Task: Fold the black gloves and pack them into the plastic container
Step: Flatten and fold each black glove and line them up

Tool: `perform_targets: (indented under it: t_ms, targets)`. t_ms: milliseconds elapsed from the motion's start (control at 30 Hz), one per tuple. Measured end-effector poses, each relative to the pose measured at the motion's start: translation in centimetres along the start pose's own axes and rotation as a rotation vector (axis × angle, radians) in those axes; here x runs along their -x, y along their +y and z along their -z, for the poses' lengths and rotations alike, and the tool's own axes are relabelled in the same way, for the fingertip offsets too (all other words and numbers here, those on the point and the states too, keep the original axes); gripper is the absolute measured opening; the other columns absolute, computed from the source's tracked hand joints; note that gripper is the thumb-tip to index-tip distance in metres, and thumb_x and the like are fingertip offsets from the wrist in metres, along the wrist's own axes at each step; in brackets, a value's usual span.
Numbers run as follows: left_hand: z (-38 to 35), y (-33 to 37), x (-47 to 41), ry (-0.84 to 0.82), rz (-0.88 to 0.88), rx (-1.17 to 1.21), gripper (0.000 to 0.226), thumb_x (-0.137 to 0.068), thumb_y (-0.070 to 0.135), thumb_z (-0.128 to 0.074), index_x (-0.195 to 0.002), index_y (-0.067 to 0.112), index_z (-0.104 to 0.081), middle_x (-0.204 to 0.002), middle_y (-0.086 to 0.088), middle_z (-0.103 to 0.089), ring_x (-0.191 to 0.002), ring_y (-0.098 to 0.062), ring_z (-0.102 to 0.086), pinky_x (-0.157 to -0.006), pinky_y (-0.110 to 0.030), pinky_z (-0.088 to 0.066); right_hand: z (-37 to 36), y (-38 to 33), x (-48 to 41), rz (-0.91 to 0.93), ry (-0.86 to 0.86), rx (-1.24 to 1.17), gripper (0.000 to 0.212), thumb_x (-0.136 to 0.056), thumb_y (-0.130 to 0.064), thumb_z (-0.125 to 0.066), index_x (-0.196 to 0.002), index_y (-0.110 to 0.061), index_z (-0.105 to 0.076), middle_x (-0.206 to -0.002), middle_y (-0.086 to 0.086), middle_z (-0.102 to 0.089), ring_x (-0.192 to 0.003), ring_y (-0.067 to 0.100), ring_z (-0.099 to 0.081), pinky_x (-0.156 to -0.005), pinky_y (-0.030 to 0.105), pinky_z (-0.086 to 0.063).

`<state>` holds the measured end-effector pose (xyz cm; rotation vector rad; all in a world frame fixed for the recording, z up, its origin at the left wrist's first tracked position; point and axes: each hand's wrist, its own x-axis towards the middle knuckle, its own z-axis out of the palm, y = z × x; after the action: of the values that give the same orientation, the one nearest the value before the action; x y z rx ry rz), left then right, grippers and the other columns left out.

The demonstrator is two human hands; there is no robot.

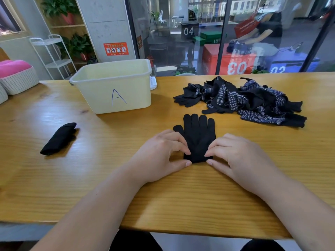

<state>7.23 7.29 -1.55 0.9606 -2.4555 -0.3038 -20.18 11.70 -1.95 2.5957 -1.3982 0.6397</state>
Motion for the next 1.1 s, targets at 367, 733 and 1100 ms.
perform_targets:
  t_ms: [367,733,1100]
  targets:
    - [-0.4,0.3,-0.2,0.067,-0.047,-0.1,0.021,-0.094,0.041,-0.079,-0.112,0.031,-0.074,-0.11,0.021,-0.068,-0.112,-0.008,-0.057,-0.098,-0.038,-0.048,0.3,-0.1,0.4,-0.148,0.047,-0.217,0.007,-0.095,-0.044,-0.069,-0.101,-0.04,-0.066,-0.09,-0.028,-0.057,-0.092,0.001,-0.055,-0.07,0.029,-0.048]
    - [-0.2,1.0,0.0,0.109,0.231,0.307,0.012,-0.096,0.032,-0.078,-0.104,0.038,-0.071,-0.09,0.016,-0.073,-0.085,-0.001,-0.066,-0.095,-0.037,-0.052,-0.4,0.1,0.0,-0.322,0.064,-0.47,0.013,-0.095,-0.043,-0.075,-0.108,-0.043,-0.072,-0.085,-0.019,-0.072,-0.07,0.007,-0.062,-0.065,0.018,-0.043]
    - [-1.5,1.3,-0.8,0.173,0.188,0.014,0.019,-0.093,0.033,-0.077,-0.108,0.036,-0.065,-0.095,0.018,-0.058,-0.099,-0.007,-0.051,-0.094,-0.036,-0.048,-0.7,-0.5,-0.3,-0.371,0.115,-0.266,0.016,-0.088,-0.042,-0.081,-0.101,-0.043,-0.072,-0.096,-0.02,-0.057,-0.081,0.005,-0.057,-0.067,0.032,-0.05]
